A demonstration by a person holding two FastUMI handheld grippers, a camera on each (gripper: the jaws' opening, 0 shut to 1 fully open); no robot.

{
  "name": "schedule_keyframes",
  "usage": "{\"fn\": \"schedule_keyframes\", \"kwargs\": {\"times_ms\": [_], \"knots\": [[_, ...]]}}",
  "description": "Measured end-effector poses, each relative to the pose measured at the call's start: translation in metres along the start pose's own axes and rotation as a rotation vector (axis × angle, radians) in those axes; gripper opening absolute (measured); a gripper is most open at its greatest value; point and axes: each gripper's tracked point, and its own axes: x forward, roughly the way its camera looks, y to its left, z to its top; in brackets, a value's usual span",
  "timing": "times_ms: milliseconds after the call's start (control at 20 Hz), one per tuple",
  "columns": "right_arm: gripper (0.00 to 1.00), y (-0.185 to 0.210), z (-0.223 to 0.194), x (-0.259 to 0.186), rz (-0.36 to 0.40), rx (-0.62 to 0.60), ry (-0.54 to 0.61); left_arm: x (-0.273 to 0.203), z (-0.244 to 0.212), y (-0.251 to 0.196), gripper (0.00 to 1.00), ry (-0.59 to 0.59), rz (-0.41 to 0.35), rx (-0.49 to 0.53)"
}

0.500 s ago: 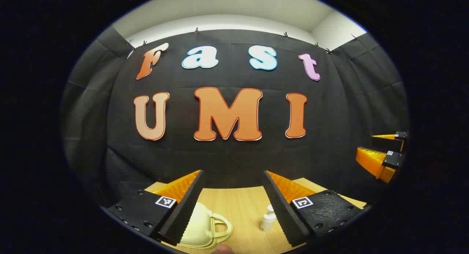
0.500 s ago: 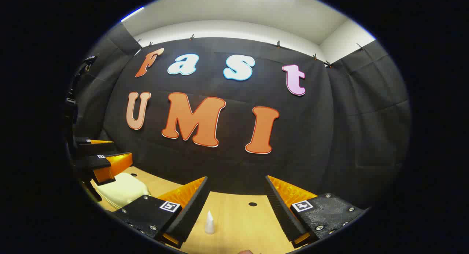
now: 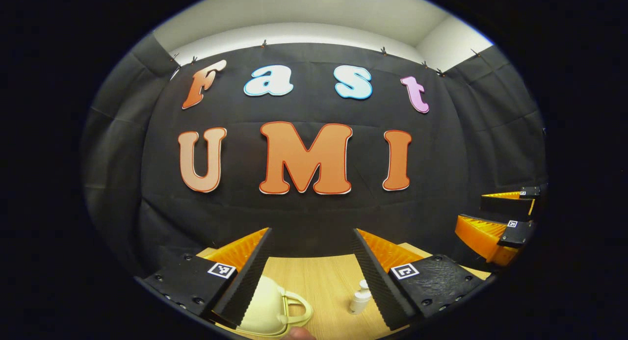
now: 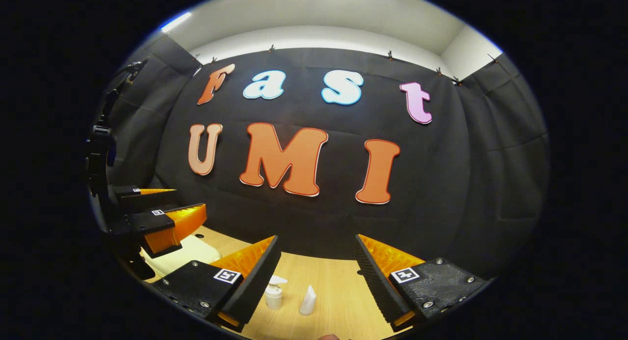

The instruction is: First open the suitcase, pack the skin care products into it, and then close the suitcase.

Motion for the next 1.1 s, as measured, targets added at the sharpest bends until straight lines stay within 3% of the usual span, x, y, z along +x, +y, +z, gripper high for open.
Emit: {"fn": "schedule_keyframes", "kwargs": {"times_ms": [250,350,600,700,850,1100], "knots": [[0.92,-0.005,-0.006,0.018,0.058,0.004,-0.009,0.002,0.010,0.009,0.97,-0.042,0.088,0.010],[0.95,-0.003,-0.012,0.023,0.094,0.009,-0.003,0.005,0.004,0.011,0.98,-0.037,0.107,0.025],[0.92,-0.010,-0.022,0.030,0.140,0.000,-0.009,0.009,-0.029,0.011,0.99,0.047,0.120,0.143],[0.95,-0.018,-0.027,0.033,0.143,0.013,0.004,0.009,-0.046,0.013,0.99,0.075,0.129,0.198],[0.95,-0.026,-0.027,0.039,0.126,0.008,0.005,0.009,-0.074,0.015,0.99,0.125,0.123,0.280],[0.95,-0.043,-0.042,0.050,0.049,-0.011,0.034,0.018,-0.135,0.003,0.99,0.231,0.006,0.441]]}}
